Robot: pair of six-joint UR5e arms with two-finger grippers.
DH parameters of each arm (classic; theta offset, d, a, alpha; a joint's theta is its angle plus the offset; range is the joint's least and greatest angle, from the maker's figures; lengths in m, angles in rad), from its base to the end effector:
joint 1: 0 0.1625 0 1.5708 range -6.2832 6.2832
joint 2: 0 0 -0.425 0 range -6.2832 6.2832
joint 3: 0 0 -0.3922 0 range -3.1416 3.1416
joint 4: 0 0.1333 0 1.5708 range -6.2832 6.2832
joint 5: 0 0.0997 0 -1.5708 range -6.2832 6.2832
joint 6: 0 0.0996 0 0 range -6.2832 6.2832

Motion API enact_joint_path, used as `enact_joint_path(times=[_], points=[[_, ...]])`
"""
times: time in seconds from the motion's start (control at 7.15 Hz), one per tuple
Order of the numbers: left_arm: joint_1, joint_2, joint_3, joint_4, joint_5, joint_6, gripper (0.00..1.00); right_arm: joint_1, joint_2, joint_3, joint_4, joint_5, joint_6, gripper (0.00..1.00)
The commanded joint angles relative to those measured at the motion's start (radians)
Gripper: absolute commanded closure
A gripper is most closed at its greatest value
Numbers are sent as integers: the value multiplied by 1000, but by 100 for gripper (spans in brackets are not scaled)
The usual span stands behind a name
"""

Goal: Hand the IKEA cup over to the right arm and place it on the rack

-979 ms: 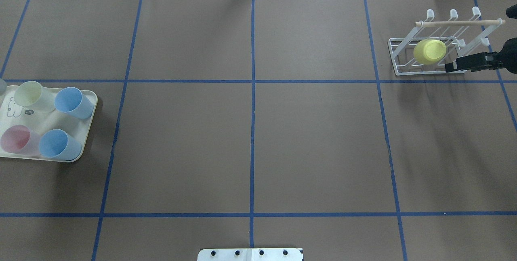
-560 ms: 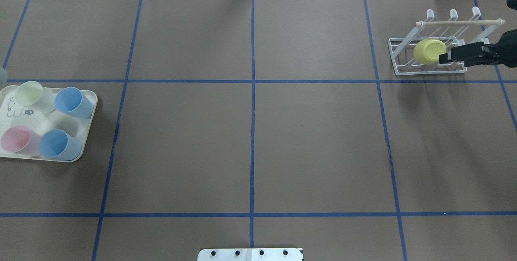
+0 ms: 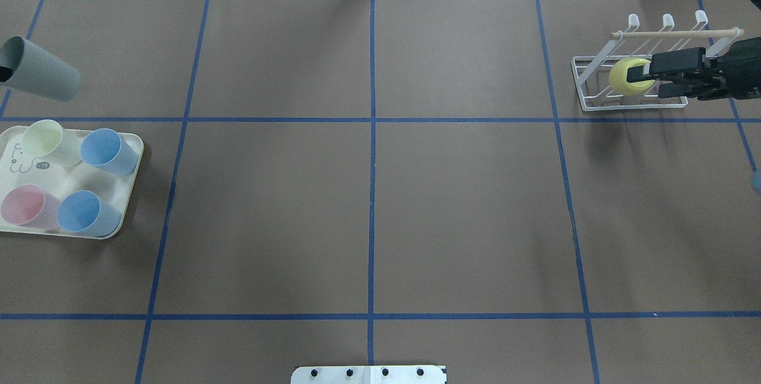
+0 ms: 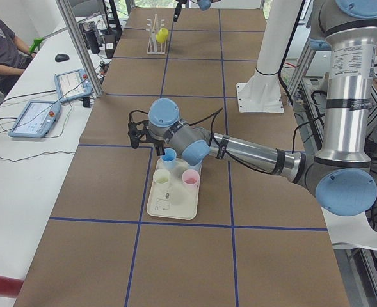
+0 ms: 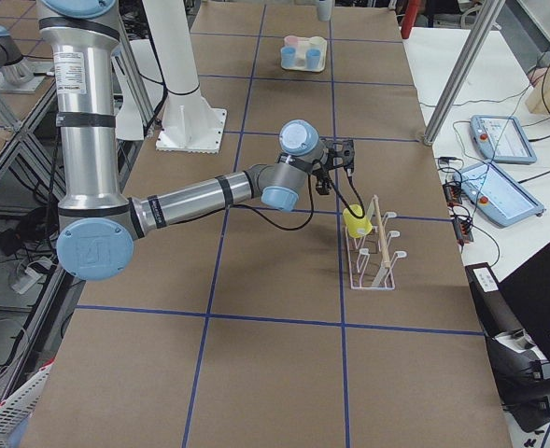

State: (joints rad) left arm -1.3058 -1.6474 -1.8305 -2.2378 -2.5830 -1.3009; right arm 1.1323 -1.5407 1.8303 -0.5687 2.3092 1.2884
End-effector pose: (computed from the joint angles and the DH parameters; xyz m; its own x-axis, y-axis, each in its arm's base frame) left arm 0.0840 -0.4962 0.4011 0.2221 -0.2790 -0.9343 0.2749 0.9372 -0.2145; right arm -0.1468 -0.4690 0.3998 0.2224 -0.0112 0.9749 -0.3466 0.9337 0.0898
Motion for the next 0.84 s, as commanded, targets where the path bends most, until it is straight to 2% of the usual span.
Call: enact_joint_path(times=[0.0,0.14,0.42,0.7], points=[[243,-203,5,-141,175,-379,100,-12,23,0,136,-1,174,2],[395,-228,-3,-225,260,-482,100,-20,37,-3,194,-1,222,2],[559,-277,11,-482,488,-720,100,-51,53,-11,314,-2,307,2],[695,-360,31,-621,682,-869,100,-72,114,-14,367,-7,430,2]])
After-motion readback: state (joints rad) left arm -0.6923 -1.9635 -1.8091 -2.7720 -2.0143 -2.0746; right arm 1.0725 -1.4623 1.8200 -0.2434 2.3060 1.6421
